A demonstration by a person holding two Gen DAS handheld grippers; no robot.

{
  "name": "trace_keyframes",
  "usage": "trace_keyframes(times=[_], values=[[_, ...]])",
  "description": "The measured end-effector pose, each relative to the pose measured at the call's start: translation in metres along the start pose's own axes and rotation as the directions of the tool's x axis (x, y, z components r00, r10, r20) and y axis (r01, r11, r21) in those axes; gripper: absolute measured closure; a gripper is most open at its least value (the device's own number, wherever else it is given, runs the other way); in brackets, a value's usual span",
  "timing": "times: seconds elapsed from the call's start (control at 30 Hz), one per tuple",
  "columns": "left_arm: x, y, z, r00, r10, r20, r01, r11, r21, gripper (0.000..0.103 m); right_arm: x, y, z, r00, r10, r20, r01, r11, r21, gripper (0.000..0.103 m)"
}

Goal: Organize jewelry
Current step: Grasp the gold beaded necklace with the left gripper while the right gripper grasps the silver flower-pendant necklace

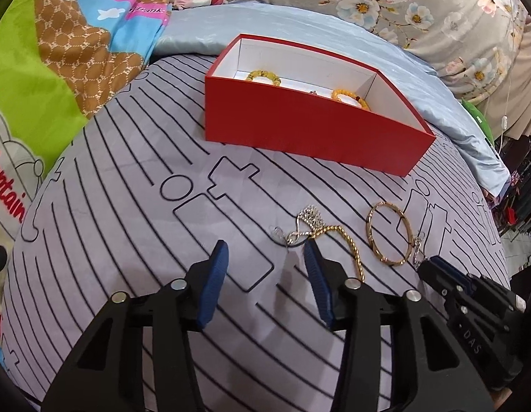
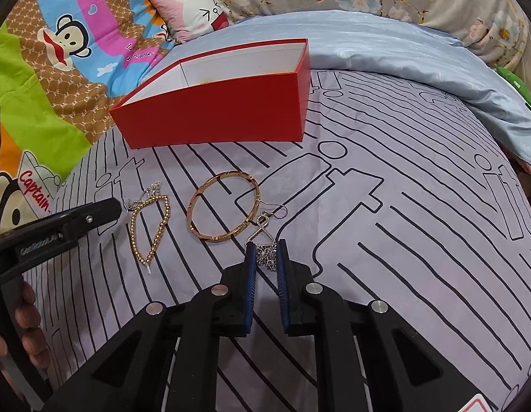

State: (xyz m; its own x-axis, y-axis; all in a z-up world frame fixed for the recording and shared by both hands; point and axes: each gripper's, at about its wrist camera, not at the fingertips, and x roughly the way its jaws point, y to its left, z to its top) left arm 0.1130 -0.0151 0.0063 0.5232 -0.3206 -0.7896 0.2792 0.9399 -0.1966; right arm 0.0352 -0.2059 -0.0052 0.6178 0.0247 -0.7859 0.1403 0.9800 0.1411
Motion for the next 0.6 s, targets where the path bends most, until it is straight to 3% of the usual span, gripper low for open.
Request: trace_keyframes(times=[0.1, 0.5, 0.6], values=[[0.007, -0.003, 0.005, 1.0, -0.004, -0.004, 0.004, 1.0, 0.002, 0.064, 0.0, 0.0, 0.0, 1.0, 0.003, 0.0, -0.003, 1.0, 0.003, 0.092], [0.019, -0.007, 0.01, 1.0, -0.027, -0.01, 0.027, 1.0, 0.013, 0.098, 0.001, 0.0, 0.001, 1.0, 0.01, 0.0, -0.01, 1.0, 0.01, 0.092], [0.018, -0.01, 0.01, 0.999, -0.033, -0.007, 0.033, 0.999, 0.031, 0.102, 0.0, -0.001, 0.0, 1.0, 0.015, 0.001, -0.015, 1.0, 0.017, 0.092]])
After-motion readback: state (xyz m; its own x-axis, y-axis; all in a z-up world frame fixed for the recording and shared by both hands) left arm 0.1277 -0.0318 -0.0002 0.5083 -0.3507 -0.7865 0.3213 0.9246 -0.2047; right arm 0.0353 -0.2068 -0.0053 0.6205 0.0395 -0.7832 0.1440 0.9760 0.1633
